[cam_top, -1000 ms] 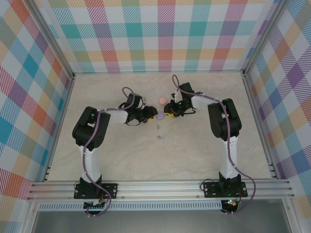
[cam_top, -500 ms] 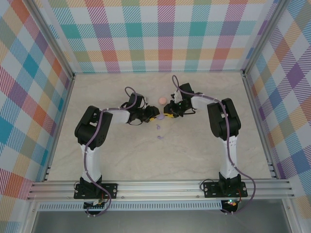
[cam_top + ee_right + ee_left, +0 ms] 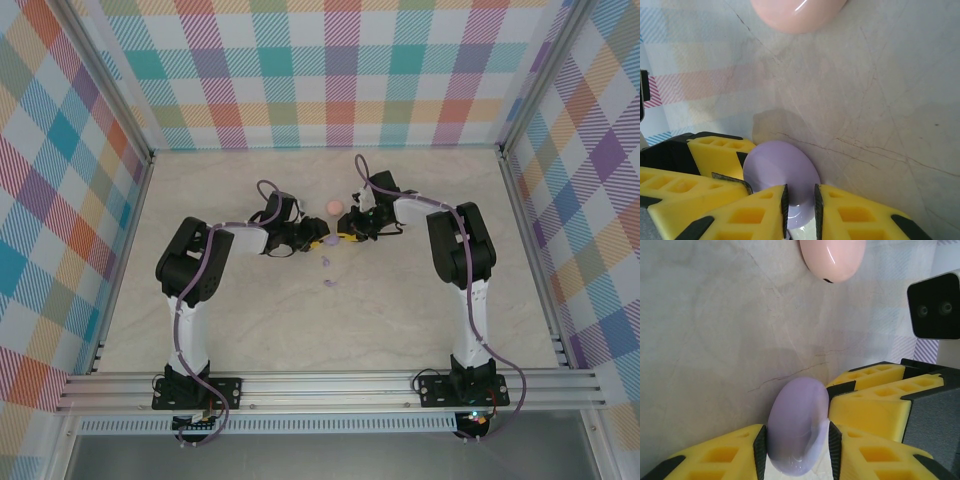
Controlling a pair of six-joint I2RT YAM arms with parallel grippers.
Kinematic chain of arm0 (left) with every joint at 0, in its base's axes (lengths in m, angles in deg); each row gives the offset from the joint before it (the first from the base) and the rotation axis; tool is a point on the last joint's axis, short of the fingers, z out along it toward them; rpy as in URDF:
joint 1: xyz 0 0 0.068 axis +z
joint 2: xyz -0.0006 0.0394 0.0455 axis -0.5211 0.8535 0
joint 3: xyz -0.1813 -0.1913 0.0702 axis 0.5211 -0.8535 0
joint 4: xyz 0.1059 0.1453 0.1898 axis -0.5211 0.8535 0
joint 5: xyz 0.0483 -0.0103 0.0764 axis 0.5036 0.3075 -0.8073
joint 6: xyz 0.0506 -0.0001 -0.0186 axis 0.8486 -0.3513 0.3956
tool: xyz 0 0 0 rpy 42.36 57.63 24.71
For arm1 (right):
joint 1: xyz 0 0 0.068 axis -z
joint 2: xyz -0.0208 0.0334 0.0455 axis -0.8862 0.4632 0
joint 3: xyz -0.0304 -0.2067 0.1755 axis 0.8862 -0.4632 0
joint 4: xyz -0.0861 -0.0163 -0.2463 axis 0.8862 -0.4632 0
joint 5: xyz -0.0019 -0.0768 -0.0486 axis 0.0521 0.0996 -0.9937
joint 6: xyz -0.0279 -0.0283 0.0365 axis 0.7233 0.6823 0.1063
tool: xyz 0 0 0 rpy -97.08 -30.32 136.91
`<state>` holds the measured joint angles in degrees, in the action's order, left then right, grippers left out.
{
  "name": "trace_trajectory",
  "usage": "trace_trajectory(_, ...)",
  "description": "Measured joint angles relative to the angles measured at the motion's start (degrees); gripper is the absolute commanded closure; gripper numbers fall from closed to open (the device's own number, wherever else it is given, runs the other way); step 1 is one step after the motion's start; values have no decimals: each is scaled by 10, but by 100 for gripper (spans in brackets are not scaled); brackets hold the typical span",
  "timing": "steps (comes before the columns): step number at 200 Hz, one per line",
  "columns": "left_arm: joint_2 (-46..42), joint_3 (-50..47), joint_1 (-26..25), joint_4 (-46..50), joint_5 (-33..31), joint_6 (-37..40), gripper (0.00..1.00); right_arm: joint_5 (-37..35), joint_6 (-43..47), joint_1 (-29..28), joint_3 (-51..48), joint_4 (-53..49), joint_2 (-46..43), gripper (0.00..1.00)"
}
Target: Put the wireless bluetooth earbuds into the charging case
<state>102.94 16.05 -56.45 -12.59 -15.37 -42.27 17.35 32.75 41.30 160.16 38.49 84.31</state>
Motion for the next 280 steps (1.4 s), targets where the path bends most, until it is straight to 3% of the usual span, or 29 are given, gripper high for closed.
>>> trace_trajectory(65,4,0,-2,-16,3,-10,62,6,-6,0,0,2,1,75)
trace_trajectory(127,9,-4,-4,-30,5,-15,79,10,-8,1,0,8,3,75)
trace_trajectory(168,8,-7,-4,-34,5,-14,79,2,-8,3,-15,17,-5,70)
trace_trajectory(219,-16,-23,-2,-18,2,10,72,-13,-10,16,-113,45,-112,63)
trace_trajectory(280,-96,-26,5,0,21,72,70,32,-3,88,-214,116,-268,60)
